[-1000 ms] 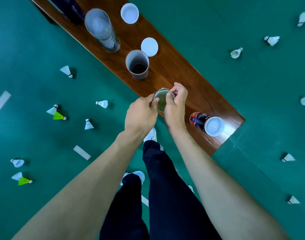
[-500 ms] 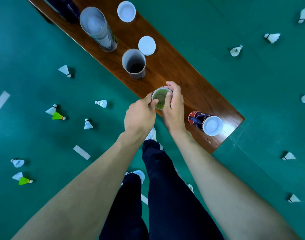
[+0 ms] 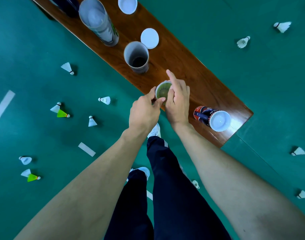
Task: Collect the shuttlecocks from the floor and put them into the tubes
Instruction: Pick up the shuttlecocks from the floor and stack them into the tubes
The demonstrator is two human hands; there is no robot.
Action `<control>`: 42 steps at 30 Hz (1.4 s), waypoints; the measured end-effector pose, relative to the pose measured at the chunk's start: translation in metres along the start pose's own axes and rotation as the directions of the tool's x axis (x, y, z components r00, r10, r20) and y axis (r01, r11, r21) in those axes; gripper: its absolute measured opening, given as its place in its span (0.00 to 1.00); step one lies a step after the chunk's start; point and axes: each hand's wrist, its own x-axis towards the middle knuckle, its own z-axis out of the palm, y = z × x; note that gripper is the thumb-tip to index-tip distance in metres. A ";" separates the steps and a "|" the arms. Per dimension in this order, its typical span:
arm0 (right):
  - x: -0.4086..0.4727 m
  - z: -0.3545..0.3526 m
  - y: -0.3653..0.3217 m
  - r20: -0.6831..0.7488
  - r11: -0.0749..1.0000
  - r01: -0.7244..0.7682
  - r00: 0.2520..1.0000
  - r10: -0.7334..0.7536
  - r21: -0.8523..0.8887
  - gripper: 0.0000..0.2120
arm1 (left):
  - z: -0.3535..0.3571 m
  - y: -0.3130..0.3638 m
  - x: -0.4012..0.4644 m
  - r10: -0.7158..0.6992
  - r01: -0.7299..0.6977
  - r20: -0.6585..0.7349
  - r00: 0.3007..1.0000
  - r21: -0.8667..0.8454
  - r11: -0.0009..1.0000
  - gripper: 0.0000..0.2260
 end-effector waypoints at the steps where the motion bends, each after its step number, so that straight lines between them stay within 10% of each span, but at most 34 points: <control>1: 0.000 0.001 0.000 -0.009 1.000 0.009 1.000 -0.009 -0.011 0.25 | 0.001 0.000 0.001 -0.009 0.009 0.003 1.000 -0.008 1.000 0.21; 12: -0.001 -0.021 -0.019 -0.007 0.932 0.029 0.999 -0.034 -0.362 0.25 | -0.018 -0.015 -0.025 -0.267 0.278 0.079 0.960 -0.345 0.896 0.31; 21: -0.031 -0.027 -0.133 -0.017 0.908 0.260 0.959 -0.281 -0.328 0.24 | -0.120 -0.113 -0.096 -0.342 0.258 -0.069 0.937 -0.525 0.811 0.13; 36: -0.294 0.310 -0.426 0.333 0.831 0.556 0.785 -0.523 -0.006 0.25 | -0.322 -0.542 -0.320 -0.631 0.400 -0.200 0.749 -0.622 0.673 0.12; 42: -0.390 0.455 -0.458 0.622 0.769 0.636 0.580 -0.526 0.058 0.27 | -0.362 -0.747 -0.395 -0.804 0.585 -0.147 0.576 -0.613 0.531 0.15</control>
